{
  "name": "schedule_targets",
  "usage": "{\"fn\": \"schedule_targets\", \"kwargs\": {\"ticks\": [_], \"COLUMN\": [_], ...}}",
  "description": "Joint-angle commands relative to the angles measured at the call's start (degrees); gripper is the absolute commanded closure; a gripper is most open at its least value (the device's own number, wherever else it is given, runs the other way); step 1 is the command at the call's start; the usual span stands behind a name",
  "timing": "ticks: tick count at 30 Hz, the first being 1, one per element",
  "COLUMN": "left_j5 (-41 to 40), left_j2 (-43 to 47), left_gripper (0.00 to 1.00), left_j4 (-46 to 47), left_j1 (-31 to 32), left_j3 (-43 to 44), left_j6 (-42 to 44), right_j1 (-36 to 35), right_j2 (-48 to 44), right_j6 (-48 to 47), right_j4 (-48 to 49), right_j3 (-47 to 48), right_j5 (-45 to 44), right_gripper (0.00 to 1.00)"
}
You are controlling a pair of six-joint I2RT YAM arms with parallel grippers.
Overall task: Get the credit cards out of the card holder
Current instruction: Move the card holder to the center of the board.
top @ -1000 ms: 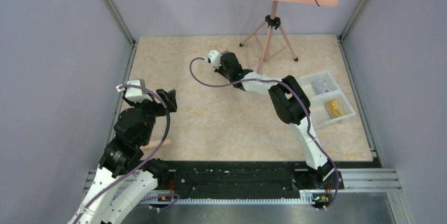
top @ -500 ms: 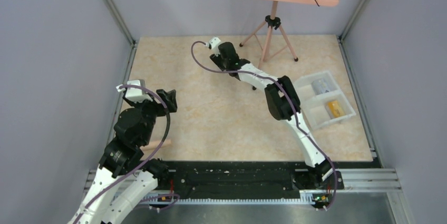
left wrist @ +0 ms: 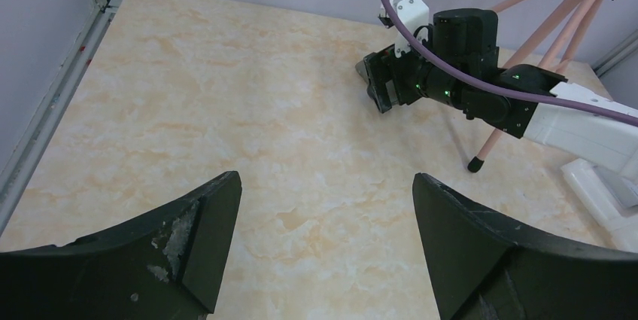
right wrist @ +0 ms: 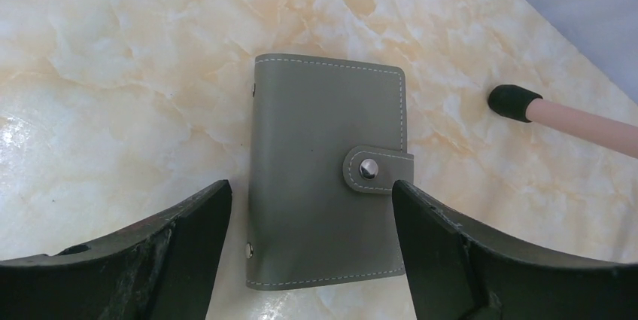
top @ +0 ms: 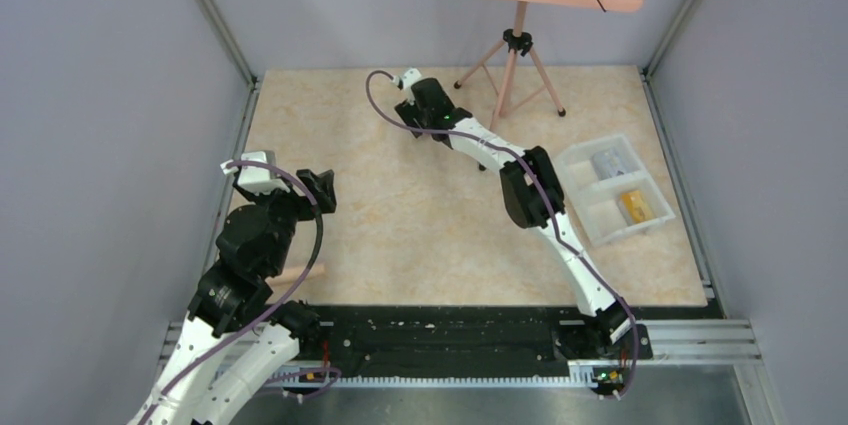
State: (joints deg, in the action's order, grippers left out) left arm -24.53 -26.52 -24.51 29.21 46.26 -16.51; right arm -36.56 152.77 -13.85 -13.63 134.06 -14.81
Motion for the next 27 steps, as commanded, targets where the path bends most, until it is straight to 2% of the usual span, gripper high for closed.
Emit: {"fn": "schedule_targets", "kwargs": {"ticks": [1, 2, 6, 12, 20, 27], "left_j5": [-0.23, -0.32, -0.67, -1.12, -2.48, -2.29], "left_j2": [-0.28, -0.28, -0.24, -0.64, 1.2, 1.34], "left_gripper": [0.11, 0.11, 0.11, 0.11, 0.11, 0.11], "left_j4": [1.72, 1.75, 1.66, 1.58, 2.19, 2.55], "left_j1": [0.13, 0.13, 0.13, 0.12, 0.13, 0.14], "left_j3": [-0.09, -0.08, -0.1, -0.1, -0.7, -0.85], "left_j6": [0.78, 0.78, 0.78, 1.1, 1.47, 1.61], "right_j1": [0.21, 0.25, 0.26, 0.26, -0.45, -3.32], "right_j2": [1.45, 1.32, 0.24, -3.71, -10.48, -19.76], "right_j6": [3.21, 3.47, 4.94, 7.06, 10.92, 13.34], "right_j4": [-8.26, -8.65, -10.44, -11.05, -10.29, -3.68], "right_j3": [0.54, 0.08, -2.28, -8.65, -20.18, -35.24], "right_j5": [0.95, 0.97, 3.19, 8.61, 14.61, 18.77], "right_gripper": [0.25, 0.27, 0.5, 0.67, 0.76, 0.79]}}
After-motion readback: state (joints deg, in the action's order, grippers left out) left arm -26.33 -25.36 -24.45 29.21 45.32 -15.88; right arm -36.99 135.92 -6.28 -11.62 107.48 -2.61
